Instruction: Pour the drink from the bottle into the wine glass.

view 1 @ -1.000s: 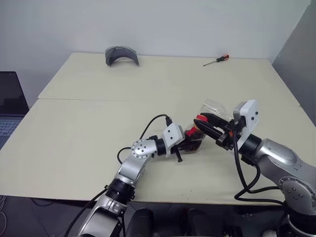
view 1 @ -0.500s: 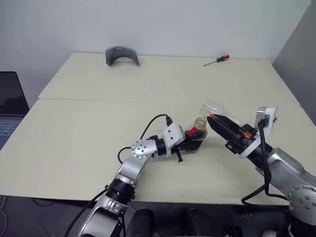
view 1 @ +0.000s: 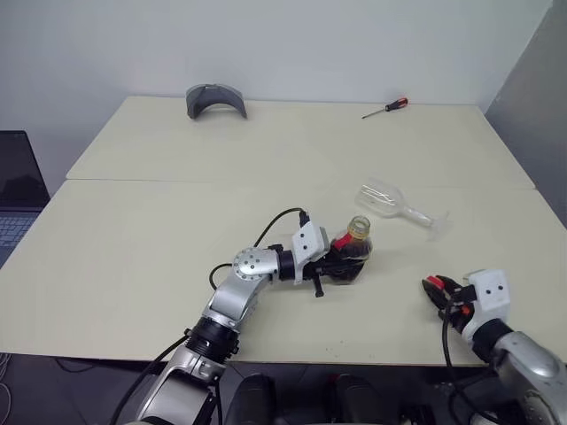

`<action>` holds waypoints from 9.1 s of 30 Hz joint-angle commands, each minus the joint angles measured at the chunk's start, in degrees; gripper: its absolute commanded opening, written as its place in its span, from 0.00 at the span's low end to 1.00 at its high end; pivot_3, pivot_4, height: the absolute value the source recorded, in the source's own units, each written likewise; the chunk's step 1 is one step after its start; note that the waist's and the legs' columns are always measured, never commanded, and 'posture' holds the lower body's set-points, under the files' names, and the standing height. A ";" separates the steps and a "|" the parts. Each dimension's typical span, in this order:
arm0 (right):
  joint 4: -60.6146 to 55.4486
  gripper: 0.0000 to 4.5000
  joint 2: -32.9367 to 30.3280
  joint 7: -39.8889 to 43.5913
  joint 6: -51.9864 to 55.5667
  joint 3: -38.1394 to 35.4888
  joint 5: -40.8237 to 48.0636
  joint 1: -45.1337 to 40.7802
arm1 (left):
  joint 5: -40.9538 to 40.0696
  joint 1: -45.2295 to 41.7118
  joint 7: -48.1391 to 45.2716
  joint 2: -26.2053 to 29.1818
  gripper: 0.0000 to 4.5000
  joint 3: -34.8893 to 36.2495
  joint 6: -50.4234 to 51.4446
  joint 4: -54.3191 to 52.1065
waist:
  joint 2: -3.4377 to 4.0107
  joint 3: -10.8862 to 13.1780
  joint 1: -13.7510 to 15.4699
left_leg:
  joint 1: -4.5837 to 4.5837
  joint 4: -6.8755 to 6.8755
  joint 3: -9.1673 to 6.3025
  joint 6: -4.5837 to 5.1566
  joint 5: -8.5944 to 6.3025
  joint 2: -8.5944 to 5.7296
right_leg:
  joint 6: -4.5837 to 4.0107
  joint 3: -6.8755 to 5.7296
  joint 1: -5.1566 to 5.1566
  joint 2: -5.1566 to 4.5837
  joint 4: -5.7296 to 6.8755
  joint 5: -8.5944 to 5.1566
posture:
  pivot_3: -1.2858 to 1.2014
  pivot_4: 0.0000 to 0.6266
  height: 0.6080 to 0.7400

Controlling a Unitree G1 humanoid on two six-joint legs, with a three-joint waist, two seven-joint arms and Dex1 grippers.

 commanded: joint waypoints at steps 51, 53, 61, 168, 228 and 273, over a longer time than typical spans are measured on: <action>4.98 1.00 11.31 15.37 20.54 31.49 -5.15 -57.05 | -0.29 -6.60 33.60 13.59 0.35 32.42 -21.86 36.00 | -0.43 0.31 0.01 | -0.11 0.10 -0.05 -0.01 0.00 0.00 | -0.36 -0.23 -0.08 -0.28 0.15 0.31 | 0.52 0.24 1.00; 4.49 1.00 11.46 15.03 21.01 31.05 -5.19 -56.85 | -0.60 -5.81 33.86 13.21 0.50 32.58 -21.94 35.00 | -0.43 0.31 -0.04 | -0.09 0.10 -0.05 -0.01 0.01 0.00 | -0.38 -0.23 -0.08 -0.28 0.17 0.32 | 0.52 0.24 1.00; 0.41 1.00 9.13 14.96 22.44 27.70 -4.63 -55.35 | -3.26 5.17 36.75 11.66 0.99 34.05 -14.92 14.78 | -0.43 0.31 -0.22 | -0.11 0.09 -0.03 -0.02 0.00 0.03 | -0.39 -0.20 -0.08 -0.30 0.14 0.33 | 0.52 0.24 1.00; 33.96 0.06 32.87 7.44 -17.53 12.07 -18.51 -46.19 | -14.46 12.17 14.06 16.68 1.00 20.87 18.41 -24.69 | -0.30 0.39 -1.29 | 0.03 0.01 0.00 -0.04 0.02 0.03 | -0.38 -0.08 -0.03 -0.17 0.14 0.31 | 0.52 0.24 1.00; 24.32 0.99 24.47 8.61 -19.18 20.11 -16.85 -32.38 | -16.73 12.39 7.31 21.47 1.00 18.71 21.70 -29.25 | -0.31 0.38 -1.24 | 0.06 -0.01 -0.01 -0.04 0.02 0.04 | -0.39 -0.06 -0.02 -0.19 0.14 0.30 | 0.52 0.24 1.00; -15.98 0.99 -3.96 23.72 8.84 13.42 6.26 -21.16 | -3.32 17.43 34.86 12.79 1.00 29.75 7.42 -14.34 | -0.43 0.34 -0.46 | 0.06 0.01 -0.03 -0.03 0.01 0.02 | -0.07 -0.09 0.04 -0.21 0.07 0.12 | 0.52 0.24 1.00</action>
